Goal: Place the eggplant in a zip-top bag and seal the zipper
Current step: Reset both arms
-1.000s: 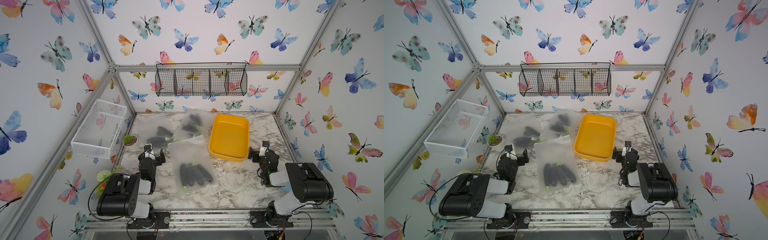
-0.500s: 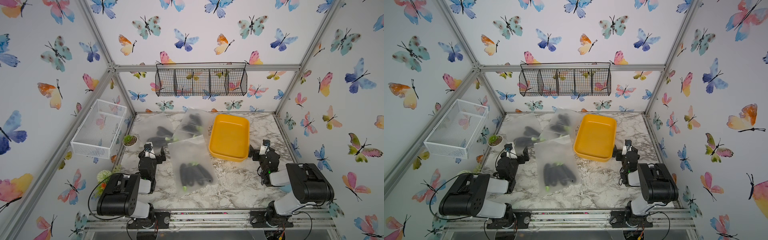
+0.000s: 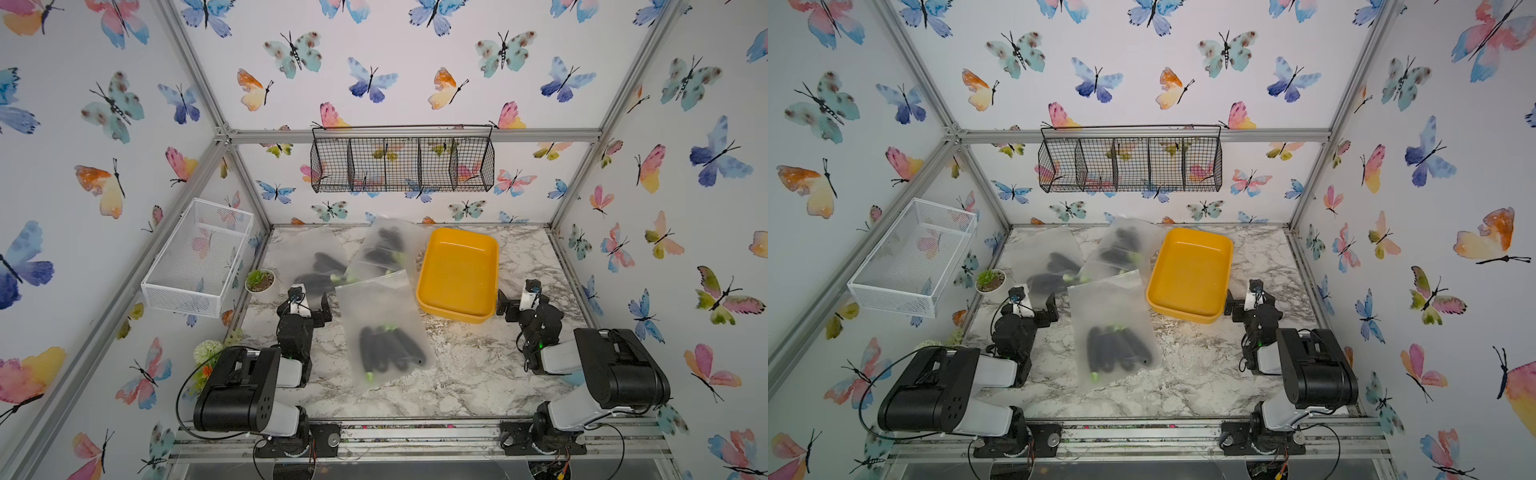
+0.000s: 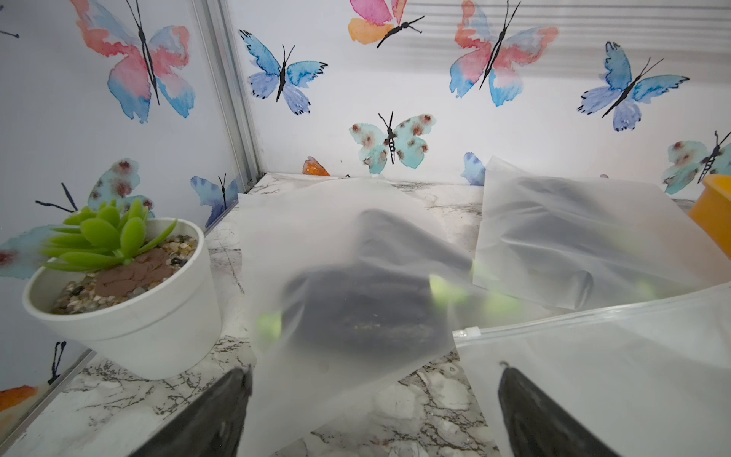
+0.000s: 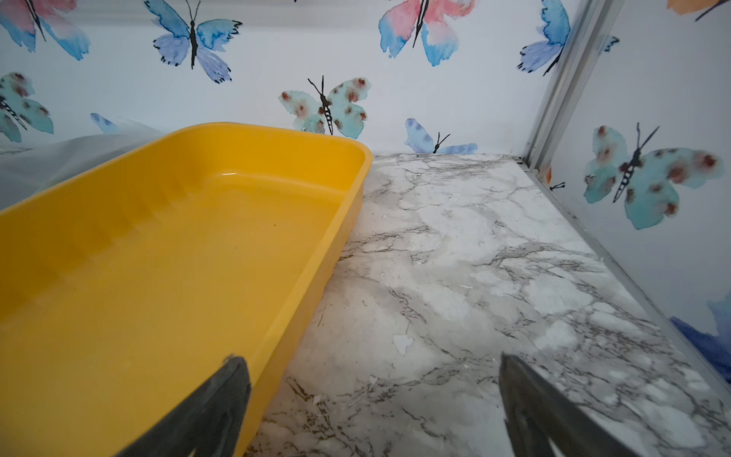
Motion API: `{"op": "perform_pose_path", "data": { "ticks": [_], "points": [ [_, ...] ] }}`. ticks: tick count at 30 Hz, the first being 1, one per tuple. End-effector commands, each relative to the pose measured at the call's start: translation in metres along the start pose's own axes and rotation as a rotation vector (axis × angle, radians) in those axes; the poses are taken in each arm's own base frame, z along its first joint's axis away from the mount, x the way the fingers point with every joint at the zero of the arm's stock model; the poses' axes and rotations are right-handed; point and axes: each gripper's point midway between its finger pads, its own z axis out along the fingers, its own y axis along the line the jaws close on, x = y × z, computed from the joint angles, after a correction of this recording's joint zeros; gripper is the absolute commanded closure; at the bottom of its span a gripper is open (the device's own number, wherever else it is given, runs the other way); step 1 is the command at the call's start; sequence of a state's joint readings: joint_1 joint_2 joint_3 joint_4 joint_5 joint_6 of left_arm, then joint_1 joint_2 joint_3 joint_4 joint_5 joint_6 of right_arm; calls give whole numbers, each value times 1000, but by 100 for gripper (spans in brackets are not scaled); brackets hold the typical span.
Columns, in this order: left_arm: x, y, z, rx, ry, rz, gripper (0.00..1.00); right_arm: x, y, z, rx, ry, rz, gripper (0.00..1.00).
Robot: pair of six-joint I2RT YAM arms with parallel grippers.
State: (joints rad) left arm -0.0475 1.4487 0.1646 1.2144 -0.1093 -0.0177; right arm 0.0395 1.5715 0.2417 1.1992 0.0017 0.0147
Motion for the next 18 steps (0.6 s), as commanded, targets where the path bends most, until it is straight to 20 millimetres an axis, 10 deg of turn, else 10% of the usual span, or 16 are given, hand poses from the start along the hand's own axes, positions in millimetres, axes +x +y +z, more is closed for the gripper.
{"op": "perform_pose_path", "data": {
  "ticks": [1,18],
  "points": [
    [-4,0,1,6,-19,8,2,-1,2,6,-17,11,-4,0],
    [-5,-1,1,7,-19,8,2,-2,15,4,-89,1,-34,0]
  ]
}}
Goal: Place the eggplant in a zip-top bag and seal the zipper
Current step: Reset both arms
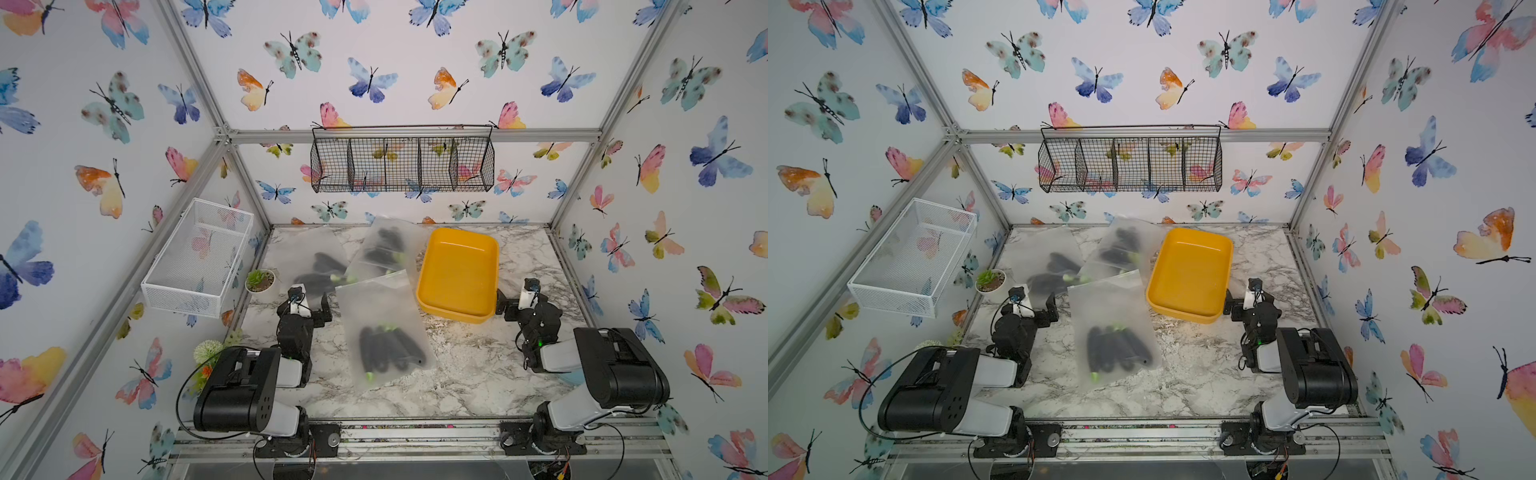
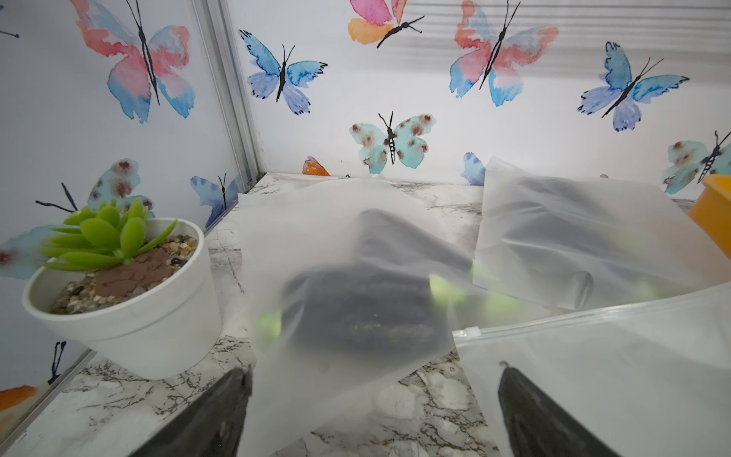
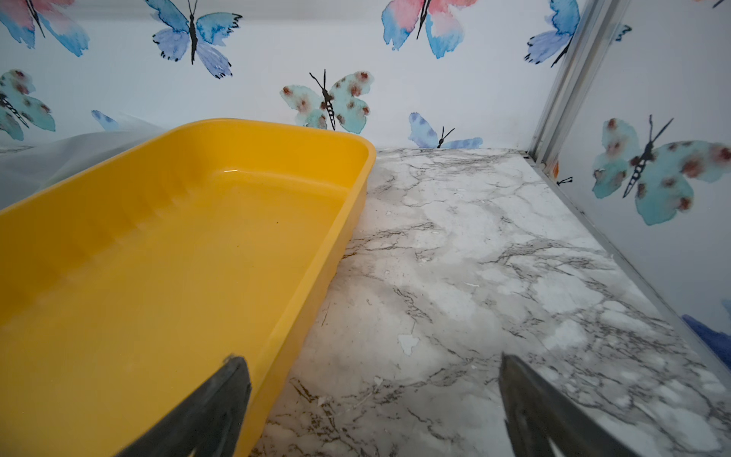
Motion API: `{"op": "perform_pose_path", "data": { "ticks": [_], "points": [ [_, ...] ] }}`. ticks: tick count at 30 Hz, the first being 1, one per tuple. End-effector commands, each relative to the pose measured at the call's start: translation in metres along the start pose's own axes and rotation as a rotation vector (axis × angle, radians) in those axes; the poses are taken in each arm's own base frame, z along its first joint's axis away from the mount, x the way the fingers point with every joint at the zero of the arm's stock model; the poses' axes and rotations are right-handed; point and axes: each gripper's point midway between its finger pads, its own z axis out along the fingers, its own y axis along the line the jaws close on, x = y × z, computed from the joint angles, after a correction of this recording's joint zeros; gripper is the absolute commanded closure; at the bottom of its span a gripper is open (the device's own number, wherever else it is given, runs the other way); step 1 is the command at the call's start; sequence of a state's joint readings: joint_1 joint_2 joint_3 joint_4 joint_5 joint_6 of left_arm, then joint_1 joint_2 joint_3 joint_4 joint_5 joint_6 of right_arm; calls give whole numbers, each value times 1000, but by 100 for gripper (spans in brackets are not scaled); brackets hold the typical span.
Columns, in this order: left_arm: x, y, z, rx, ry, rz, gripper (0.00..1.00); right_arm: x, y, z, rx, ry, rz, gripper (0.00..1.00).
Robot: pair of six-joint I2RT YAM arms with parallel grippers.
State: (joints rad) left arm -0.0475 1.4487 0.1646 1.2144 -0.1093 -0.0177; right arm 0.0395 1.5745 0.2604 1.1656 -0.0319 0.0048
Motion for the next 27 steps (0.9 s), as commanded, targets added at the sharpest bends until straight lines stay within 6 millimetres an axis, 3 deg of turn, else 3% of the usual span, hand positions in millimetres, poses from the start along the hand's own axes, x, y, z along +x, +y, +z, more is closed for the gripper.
{"op": "perform_pose_path", "data": {
  "ticks": [1,3,6,11,17,19,21,23,25,27],
  "points": [
    [-4,-1,1,7,-18,8,2,-4,11,-1,-66,-24,-35,0],
    [-5,-1,1,7,-19,8,2,-4,-13,-2,73,-19,32,0],
    [-4,-1,1,7,-19,8,2,-1,3,6,-19,7,-12,0],
    [-4,-1,0,7,-19,8,2,-3,-5,2,25,-7,6,0],
    [-5,-1,0,7,-20,7,2,-3,3,3,-22,-5,-13,0],
    [-4,-1,1,7,-19,8,1,-6,21,-5,-120,-38,-57,0],
    [-4,-1,1,7,-18,8,2,-8,7,-16,-37,-72,-29,0],
    [-5,-1,1,7,-19,8,2,-5,-13,-7,76,-45,30,0],
    [-5,0,1,6,-20,7,2,-4,9,4,-51,-8,-24,0],
    [-4,-1,1,7,-18,8,1,-4,9,-2,-53,-12,-28,0]
  ]
}}
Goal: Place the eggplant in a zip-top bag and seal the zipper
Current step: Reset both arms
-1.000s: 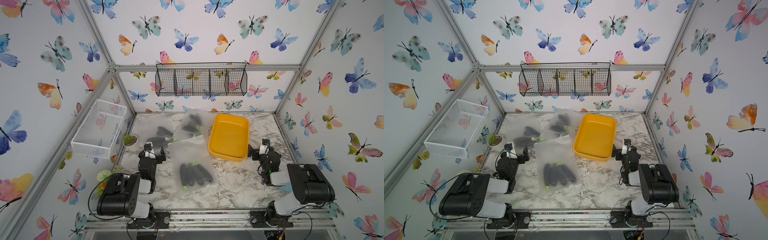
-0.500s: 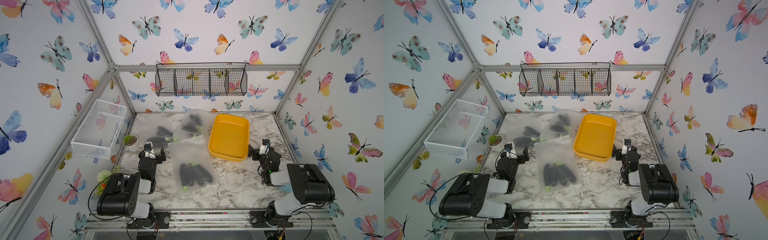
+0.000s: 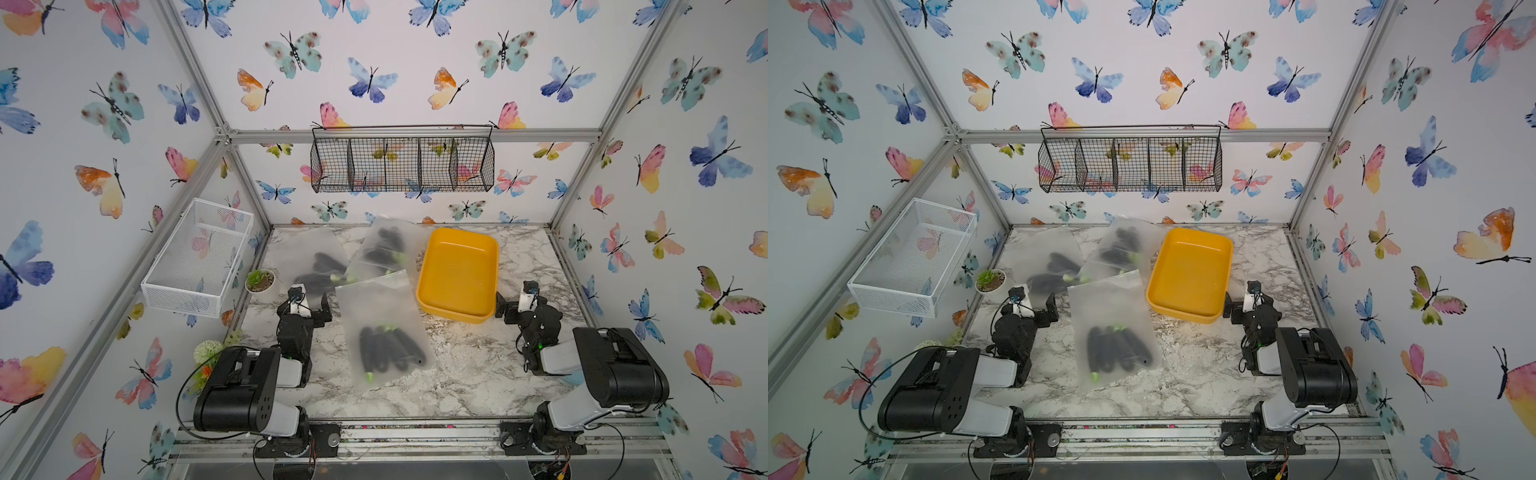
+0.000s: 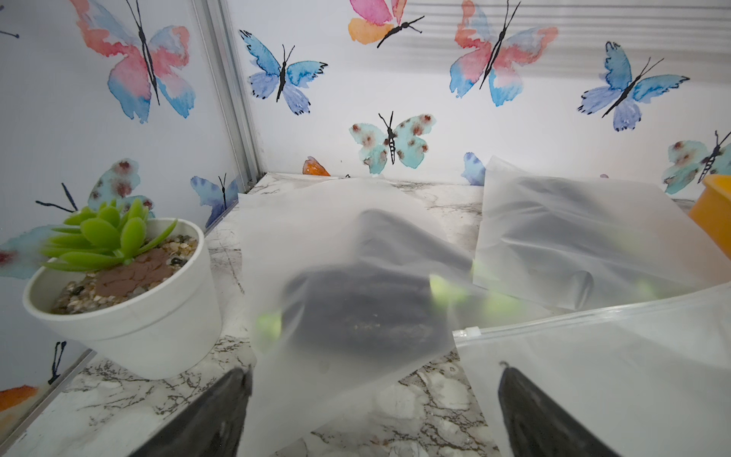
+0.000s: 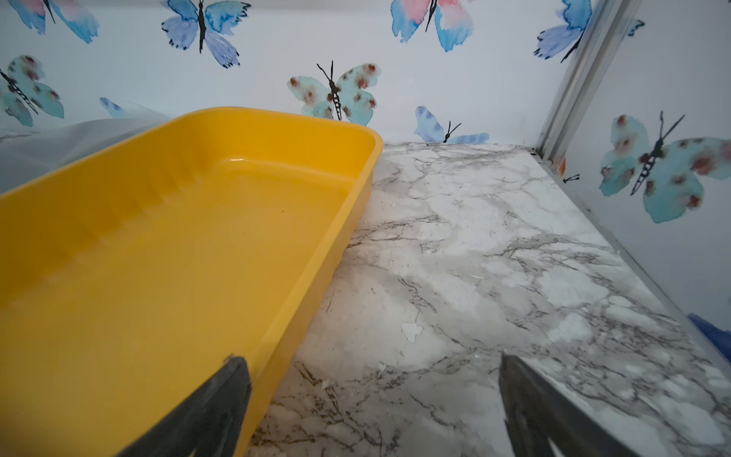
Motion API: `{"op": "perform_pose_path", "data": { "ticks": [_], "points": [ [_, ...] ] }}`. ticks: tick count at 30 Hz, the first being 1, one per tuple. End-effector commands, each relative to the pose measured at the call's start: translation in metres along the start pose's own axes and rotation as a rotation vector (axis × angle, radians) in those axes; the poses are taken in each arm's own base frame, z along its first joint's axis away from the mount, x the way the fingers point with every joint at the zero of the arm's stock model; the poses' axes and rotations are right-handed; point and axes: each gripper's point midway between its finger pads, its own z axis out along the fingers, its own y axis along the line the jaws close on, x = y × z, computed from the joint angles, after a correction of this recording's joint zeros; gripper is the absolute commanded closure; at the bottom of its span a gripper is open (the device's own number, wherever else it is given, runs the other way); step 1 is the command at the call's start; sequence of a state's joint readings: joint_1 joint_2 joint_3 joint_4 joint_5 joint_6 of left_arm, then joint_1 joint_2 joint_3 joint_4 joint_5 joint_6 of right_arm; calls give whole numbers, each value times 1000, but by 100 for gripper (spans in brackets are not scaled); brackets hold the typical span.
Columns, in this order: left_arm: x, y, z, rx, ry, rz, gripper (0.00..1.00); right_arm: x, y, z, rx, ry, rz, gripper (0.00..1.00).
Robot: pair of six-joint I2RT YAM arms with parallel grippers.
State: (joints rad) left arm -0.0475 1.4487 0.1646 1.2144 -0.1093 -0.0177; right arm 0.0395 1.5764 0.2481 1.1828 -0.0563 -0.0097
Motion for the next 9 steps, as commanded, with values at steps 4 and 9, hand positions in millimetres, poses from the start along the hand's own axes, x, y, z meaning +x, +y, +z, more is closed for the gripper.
{"op": "perform_pose_path", "data": {
  "ticks": [4,9],
  "points": [
    [-4,-1,1,7,-18,9,2,-6,11,1,-62,-24,-27,0],
    [-5,-1,0,7,-20,8,2,-5,11,4,-70,-4,-21,0]
  ]
}}
